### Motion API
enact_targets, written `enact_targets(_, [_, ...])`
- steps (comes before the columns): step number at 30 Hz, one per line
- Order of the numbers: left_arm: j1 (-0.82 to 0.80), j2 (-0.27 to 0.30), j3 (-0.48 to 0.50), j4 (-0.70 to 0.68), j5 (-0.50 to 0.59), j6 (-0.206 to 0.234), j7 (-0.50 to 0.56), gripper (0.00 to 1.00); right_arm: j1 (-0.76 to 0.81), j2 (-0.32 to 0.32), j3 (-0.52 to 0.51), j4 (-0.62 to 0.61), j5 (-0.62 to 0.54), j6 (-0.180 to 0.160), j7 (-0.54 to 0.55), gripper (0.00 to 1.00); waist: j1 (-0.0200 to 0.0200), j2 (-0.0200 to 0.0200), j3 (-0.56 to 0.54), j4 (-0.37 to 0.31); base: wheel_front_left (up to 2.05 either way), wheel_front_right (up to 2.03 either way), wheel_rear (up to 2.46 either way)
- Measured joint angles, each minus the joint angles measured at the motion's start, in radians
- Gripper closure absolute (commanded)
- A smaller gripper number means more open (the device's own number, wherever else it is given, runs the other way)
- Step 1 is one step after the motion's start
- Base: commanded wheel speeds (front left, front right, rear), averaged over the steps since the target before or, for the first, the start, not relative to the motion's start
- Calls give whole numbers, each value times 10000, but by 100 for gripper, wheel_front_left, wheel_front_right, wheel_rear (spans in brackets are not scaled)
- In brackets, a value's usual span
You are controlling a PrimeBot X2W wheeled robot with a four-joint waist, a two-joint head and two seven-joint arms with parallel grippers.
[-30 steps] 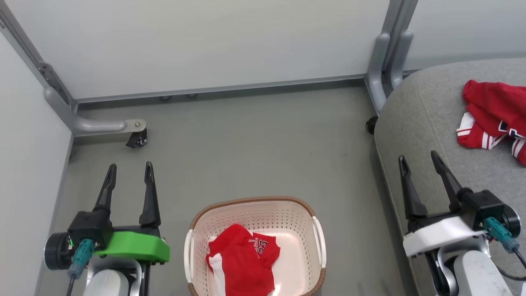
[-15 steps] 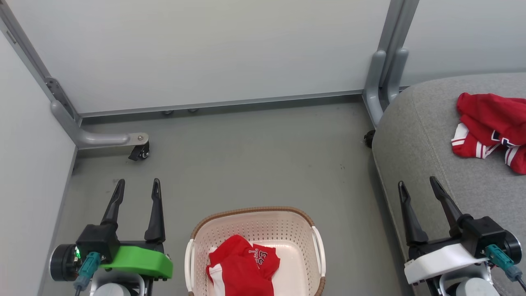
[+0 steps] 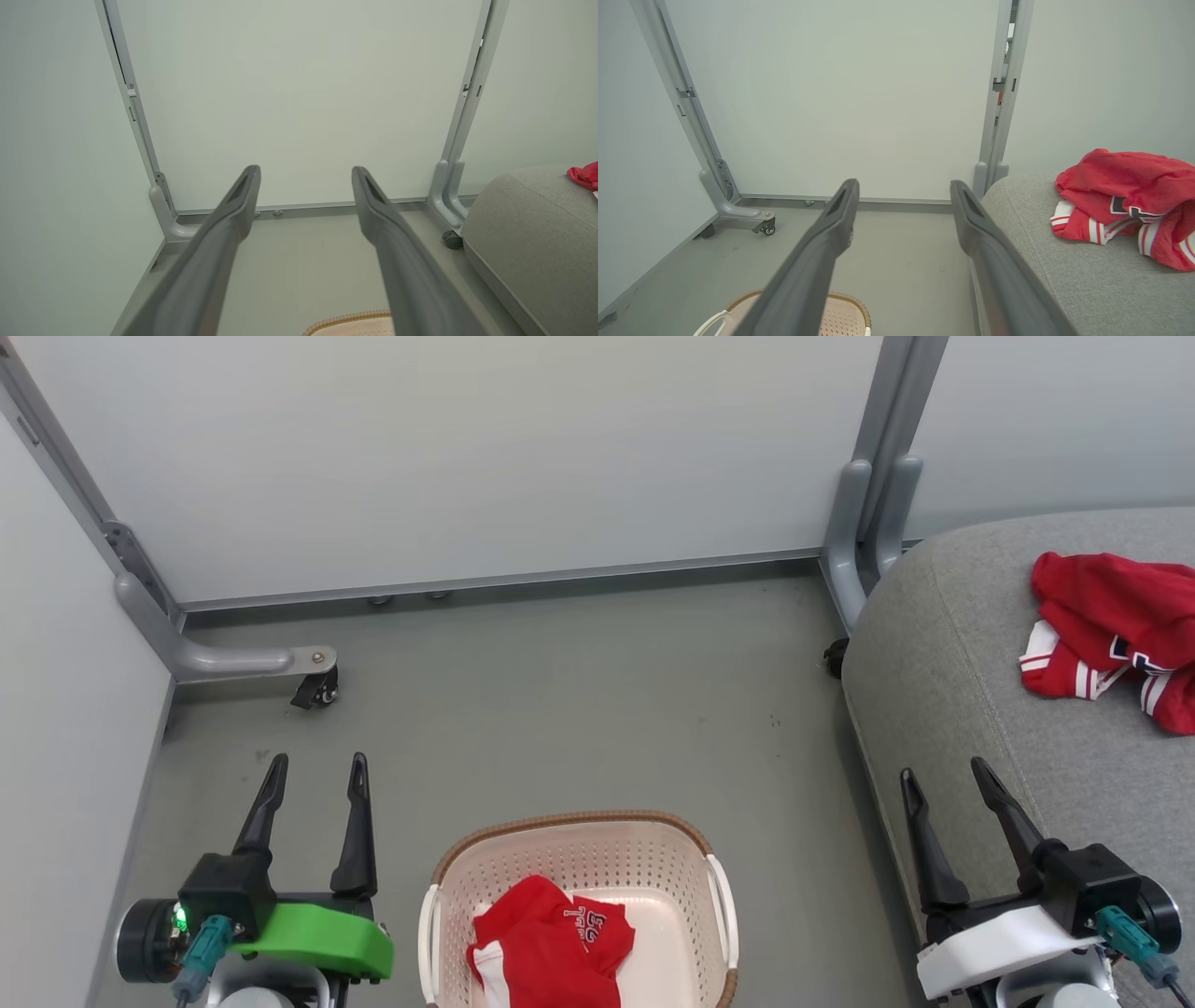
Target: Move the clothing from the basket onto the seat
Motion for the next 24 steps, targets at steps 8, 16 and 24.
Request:
enact_targets(8, [-9,50,8,13,0,19,0,0,-2,0,0,69,-8,0,0,0,0,0,31,-34,0,0,0])
enact_targets(16, [-33,67,4,109,0,56,-2,0,-19,0,69,140,-31,0,0,0,1,0,47,-159,0,0,0])
enact_targets(24, [-895,111,-508,667,192,-286,73,0,-485,-2,357,36,-104,0,0,0,0,0,327,-467,0,0,0])
